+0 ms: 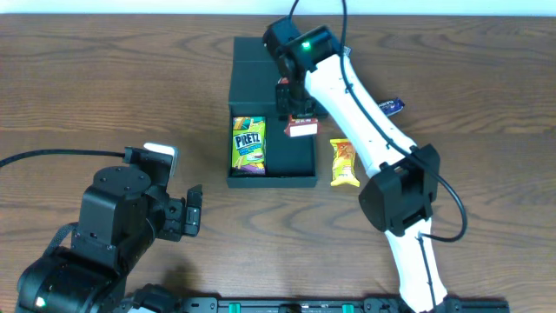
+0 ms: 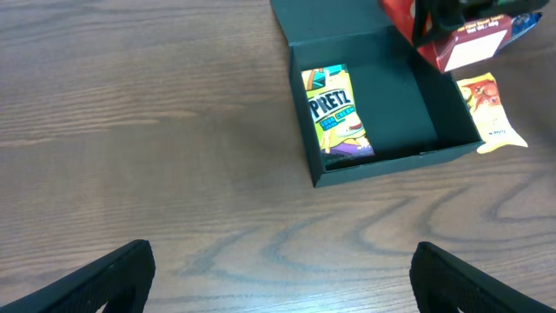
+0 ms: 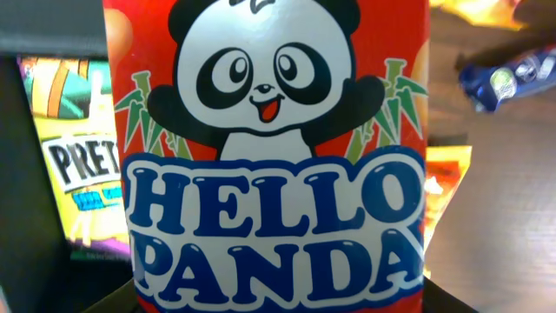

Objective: Pack container
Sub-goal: 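Carry the Hello Panda box left and lower it into the black box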

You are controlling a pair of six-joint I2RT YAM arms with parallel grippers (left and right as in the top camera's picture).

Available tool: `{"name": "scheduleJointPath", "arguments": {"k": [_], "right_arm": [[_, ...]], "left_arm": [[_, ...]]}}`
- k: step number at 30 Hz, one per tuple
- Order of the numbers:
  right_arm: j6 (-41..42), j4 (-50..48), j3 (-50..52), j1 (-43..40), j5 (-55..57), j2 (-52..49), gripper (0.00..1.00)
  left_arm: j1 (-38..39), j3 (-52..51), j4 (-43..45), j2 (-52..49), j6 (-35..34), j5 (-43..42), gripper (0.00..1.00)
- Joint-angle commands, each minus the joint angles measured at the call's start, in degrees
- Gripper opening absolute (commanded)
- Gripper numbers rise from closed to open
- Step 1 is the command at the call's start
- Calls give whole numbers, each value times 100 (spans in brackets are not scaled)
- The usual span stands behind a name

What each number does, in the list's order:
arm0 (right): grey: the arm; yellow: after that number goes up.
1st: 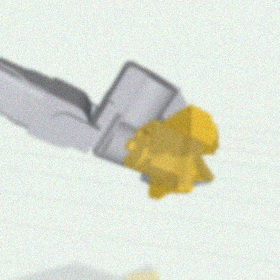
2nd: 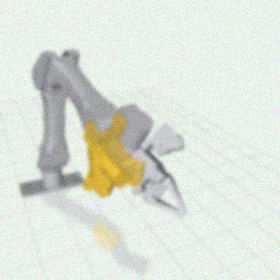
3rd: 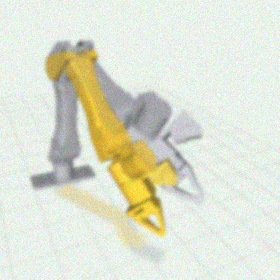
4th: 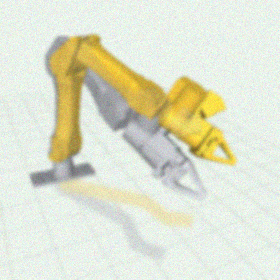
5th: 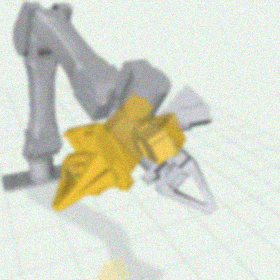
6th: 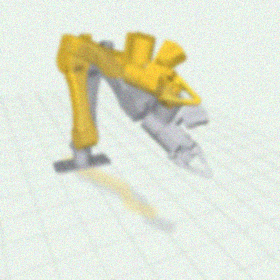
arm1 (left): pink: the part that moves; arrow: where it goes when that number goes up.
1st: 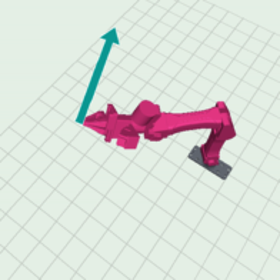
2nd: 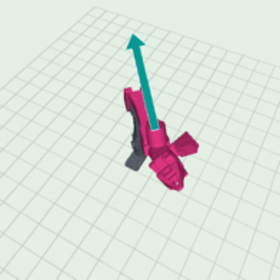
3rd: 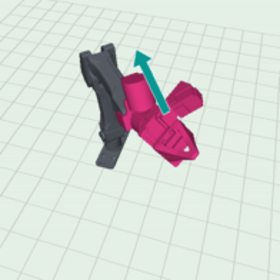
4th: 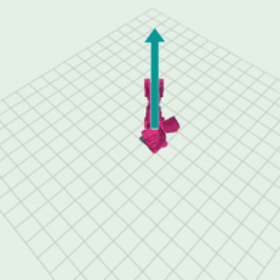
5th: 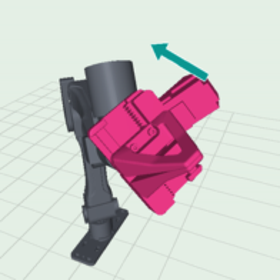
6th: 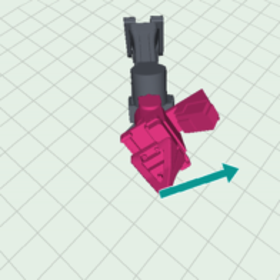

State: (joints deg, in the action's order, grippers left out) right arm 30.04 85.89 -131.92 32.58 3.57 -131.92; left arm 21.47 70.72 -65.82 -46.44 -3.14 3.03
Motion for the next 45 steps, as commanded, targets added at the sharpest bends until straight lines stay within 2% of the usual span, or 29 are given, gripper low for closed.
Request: {"name": "scheduleJointPath", "arguments": {"k": [1,18,21,24,28,36,45], "right_arm": [[216,-9,-15,203,48,157,53],[236,-306,79,280,90,219,54],[254,-907,769,382,98,678,54],[315,-1906,2070,522,98,1495,58],[509,-2288,2979,586,90,2028,58],[859,-2540,3659,758,170,2135,56],[1058,-2907,3928,994,748,2120,57]], "left_arm": [[-9,-22,-15,0,-24,55,95],[-9,-22,-15,0,-24,52,95],[-9,-22,-15,0,-24,55,95],[-9,-22,-15,0,-24,55,95],[-9,-22,-15,0,-24,55,95],[-9,-22,-15,0,-24,55,95],[-9,-22,-15,0,-24,55,95]]}}
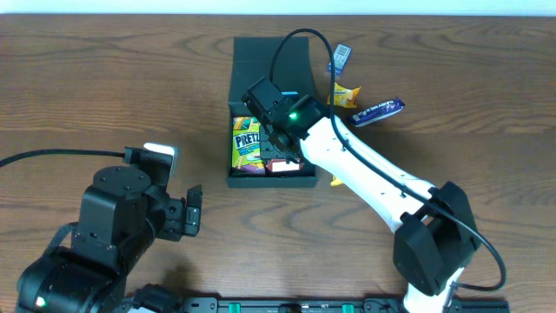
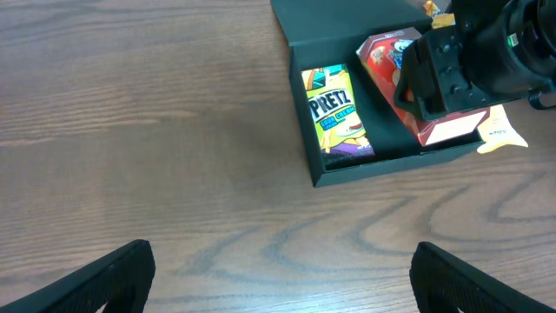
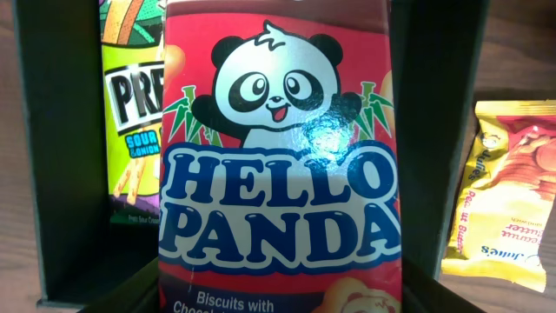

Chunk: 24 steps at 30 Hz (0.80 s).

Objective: Pack container
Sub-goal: 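Carry the Hello Panda box left and lower it into the black box, then push the Hello Panda box down beside the Pretz box with the right gripper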

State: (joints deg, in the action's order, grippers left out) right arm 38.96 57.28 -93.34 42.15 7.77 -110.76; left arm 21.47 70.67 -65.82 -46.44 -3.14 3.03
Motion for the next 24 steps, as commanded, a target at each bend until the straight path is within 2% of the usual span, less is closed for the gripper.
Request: {"name": "scheduleJointPath", "arguments": {"k": [1,24], "right_arm": [[175,-83,101,37,363,2,57],[343,-1550,1128,44,754,2,59]], "left_arm": [[-9,-17,-17,0,-24,52,95],[-9,-17,-15,0,-24,55,95]]}}
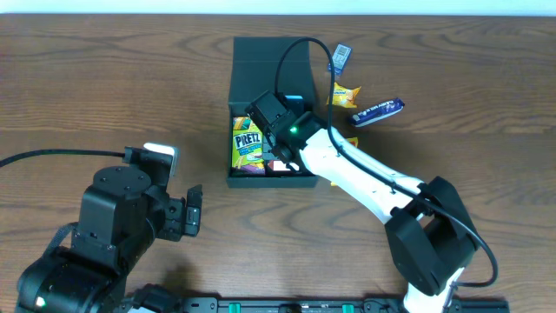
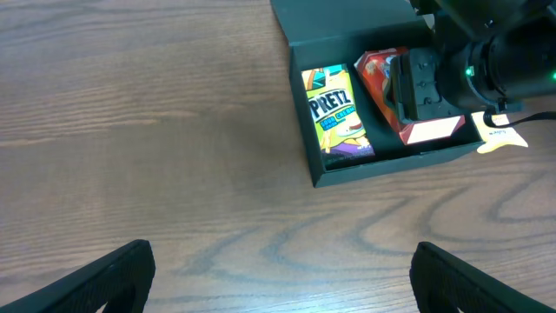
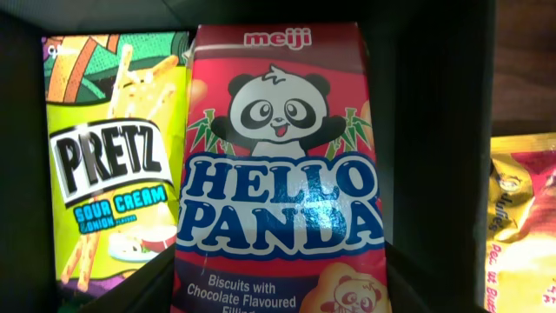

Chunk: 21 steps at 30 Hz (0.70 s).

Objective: Pack container
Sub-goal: 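Push the Hello Panda box down beside the Pretz box with the right gripper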

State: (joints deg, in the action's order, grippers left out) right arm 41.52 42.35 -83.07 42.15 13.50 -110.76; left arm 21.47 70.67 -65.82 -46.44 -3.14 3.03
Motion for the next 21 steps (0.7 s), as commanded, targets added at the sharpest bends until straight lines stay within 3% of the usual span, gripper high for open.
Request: {"name": "scheduleJointPath", "arguments": {"k": [1,4,8,11,15,21], "right_arm": [[87,-125,155,44,190,2,61],[83,-282,289,42,197,2,82],[63,-315,293,42,223,2,91],[-4,-295,258,9,219,35,90],[-236,-289,166,-24,256,122,53],[-262,-269,160,-24,284,125,11]], "left_arm": [[-9,-17,-15,0,-24,52,95],[-9,-17,-15,0,-24,55,95],[-9,-17,-15,0,-24,55,95],[-9,-17,-15,0,-24,52,95],[-9,-17,-15,0,-24,52,95],[-9,-17,-15,0,-24,55,95]]}}
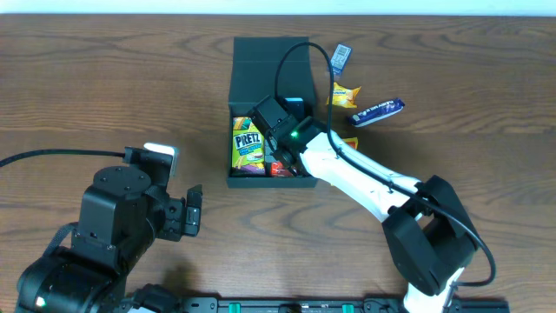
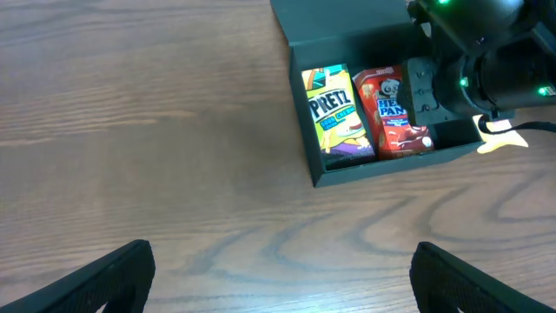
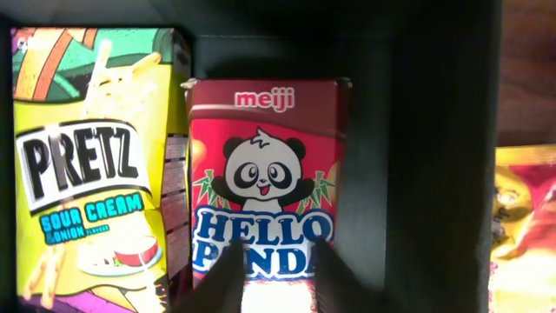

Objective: Pack container
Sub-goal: 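Push the Hello Panda box down beside the Pretz box with the right gripper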

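Note:
The black container (image 2: 373,169) stands open on the table. A green-yellow Pretz pack (image 2: 334,117) lies flat in its left half. Beside it on the right lies the red Hello Panda box (image 3: 265,174), flat on the floor of the container; the left wrist view shows the same box (image 2: 395,122). My right gripper (image 3: 278,278) hovers just over the panda box's lower end, its blurred fingers apart and gripping nothing. My left gripper (image 2: 282,283) is wide open above bare table, well short of the container.
The container's lid (image 1: 269,56) lies folded open at the back. A yellow snack packet (image 3: 526,217) lies just right of the container. Farther back right lie a dark blue bar (image 1: 378,109), another yellow packet (image 1: 345,93) and a small blue-white packet (image 1: 340,56).
The Hello Panda box, tilted in my right gripper's hold inside the container, now lies flat beside the Pretz. The right gripper has let it go and drawn back a little.
My right gripper first held the Hello Panda box above the container's right side. Then it had the box low over the container's right half, then inside beside the Pretz. Now the box rests there, released. The left arm has stayed still.

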You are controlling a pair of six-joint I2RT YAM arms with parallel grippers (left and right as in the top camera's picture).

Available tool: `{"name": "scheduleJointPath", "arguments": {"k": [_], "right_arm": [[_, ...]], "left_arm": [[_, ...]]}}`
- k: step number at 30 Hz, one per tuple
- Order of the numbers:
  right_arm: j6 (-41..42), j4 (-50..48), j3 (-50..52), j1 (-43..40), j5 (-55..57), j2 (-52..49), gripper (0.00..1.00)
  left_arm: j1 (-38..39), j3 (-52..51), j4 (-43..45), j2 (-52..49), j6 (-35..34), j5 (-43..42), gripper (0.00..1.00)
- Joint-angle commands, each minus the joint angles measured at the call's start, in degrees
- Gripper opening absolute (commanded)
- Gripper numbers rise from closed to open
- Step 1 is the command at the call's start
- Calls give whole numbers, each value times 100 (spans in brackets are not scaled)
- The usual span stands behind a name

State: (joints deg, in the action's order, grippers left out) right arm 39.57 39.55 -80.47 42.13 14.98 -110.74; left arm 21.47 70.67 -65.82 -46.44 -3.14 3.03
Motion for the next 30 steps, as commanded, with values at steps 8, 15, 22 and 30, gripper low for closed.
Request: {"name": "scheduleJointPath", "arguments": {"k": [8,15,22,30], "right_arm": [[-66,61,-72,-136,304,114,1],[-68,116,-39,-275,280,-46,1],[-66,243,-39,-284,282,-365,1],[-66,210,-39,-284,221,-522,1]], "left_arm": [[-9,-17,-15,0,-24,55,95],[-9,-17,-15,0,-24,52,95],[-9,-17,-15,0,-24,52,95],[-9,-17,-15,0,-24,52,95]]}}
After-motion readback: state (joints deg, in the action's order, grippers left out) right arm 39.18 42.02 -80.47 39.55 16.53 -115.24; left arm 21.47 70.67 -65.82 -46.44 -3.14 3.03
